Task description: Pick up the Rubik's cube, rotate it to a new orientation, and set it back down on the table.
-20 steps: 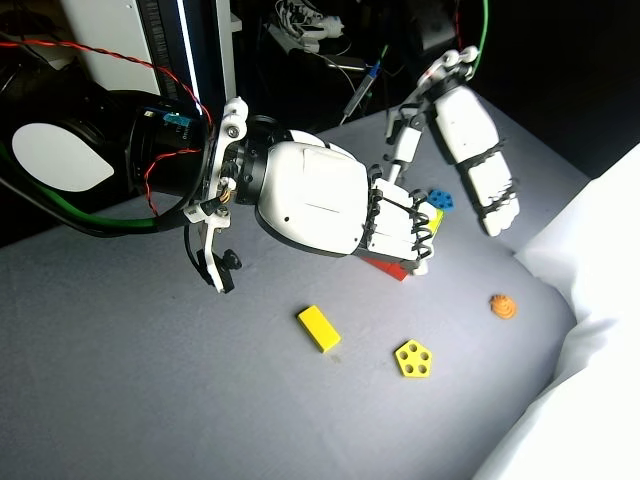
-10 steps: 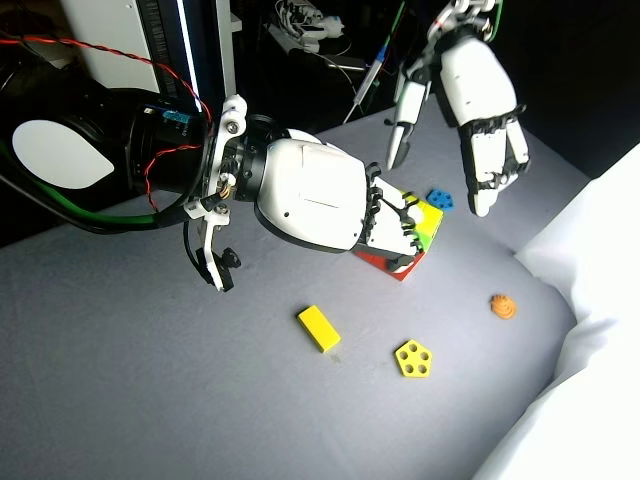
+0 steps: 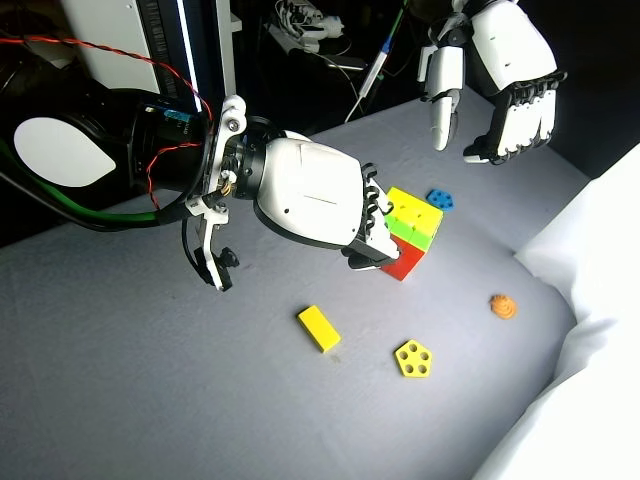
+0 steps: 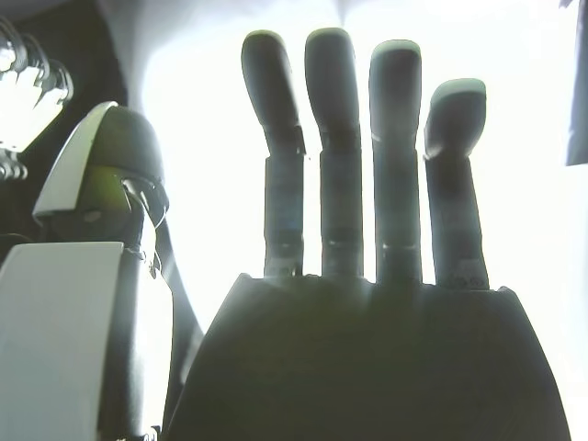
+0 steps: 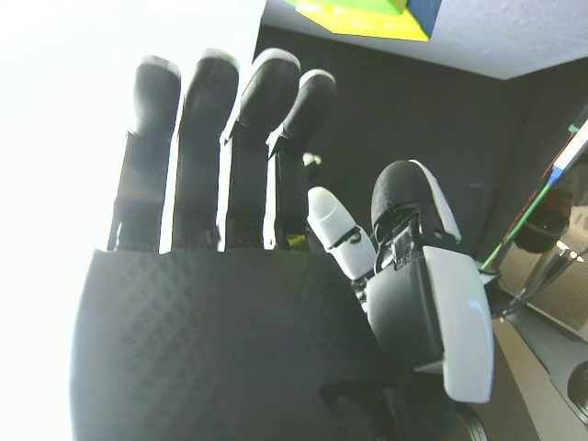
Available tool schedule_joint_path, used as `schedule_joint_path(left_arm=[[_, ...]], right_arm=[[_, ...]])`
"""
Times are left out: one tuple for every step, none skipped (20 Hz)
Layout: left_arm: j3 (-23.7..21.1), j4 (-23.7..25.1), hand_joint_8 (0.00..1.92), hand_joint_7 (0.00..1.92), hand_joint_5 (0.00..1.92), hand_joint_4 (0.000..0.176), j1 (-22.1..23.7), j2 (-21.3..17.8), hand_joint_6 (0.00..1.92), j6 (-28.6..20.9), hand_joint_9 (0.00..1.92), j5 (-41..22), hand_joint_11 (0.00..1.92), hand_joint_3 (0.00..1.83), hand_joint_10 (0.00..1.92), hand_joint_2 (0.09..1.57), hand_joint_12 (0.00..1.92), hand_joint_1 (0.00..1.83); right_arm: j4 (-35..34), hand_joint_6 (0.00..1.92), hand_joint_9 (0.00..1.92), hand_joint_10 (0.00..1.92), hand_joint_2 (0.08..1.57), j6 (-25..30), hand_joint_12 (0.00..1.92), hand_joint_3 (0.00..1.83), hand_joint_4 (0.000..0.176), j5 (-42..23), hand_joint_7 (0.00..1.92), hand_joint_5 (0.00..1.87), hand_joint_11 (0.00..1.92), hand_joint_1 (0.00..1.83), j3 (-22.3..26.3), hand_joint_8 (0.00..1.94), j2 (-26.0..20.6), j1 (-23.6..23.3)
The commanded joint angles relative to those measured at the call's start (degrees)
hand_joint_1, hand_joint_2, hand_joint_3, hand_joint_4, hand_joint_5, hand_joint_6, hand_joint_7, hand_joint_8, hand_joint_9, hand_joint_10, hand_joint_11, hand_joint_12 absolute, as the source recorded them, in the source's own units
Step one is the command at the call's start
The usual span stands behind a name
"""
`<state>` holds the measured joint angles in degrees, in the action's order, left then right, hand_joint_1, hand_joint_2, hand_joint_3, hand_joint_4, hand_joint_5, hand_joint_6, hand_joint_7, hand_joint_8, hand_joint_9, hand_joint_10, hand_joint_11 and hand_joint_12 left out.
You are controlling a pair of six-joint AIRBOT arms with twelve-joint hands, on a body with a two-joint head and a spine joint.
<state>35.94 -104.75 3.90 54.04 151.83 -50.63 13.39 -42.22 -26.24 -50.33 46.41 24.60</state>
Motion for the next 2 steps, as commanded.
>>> schedule_joint_path(left_arm=[[0.15,4.29,1.61,0.87,0.75,0.000,1.14,-0.49,1.20,-0.05,0.81,0.37,0.71,0.01,1.82,1.34,1.92,0.20],[0.14,4.17,1.62,0.90,0.79,0.000,1.25,-0.49,1.17,-0.04,0.84,0.31,0.69,0.01,1.81,1.35,1.92,0.18]], right_arm=[[-0.42,1.48,0.62,1.86,1.32,0.05,1.92,0.00,0.000,-6.44,0.76,0.60,0.50,0.07,0.25,1.60,-0.42,0.03],[-0.34,1.49,0.63,1.87,1.32,0.05,1.92,0.00,0.000,-6.44,0.74,0.58,0.50,0.10,0.30,1.60,-0.43,0.13]])
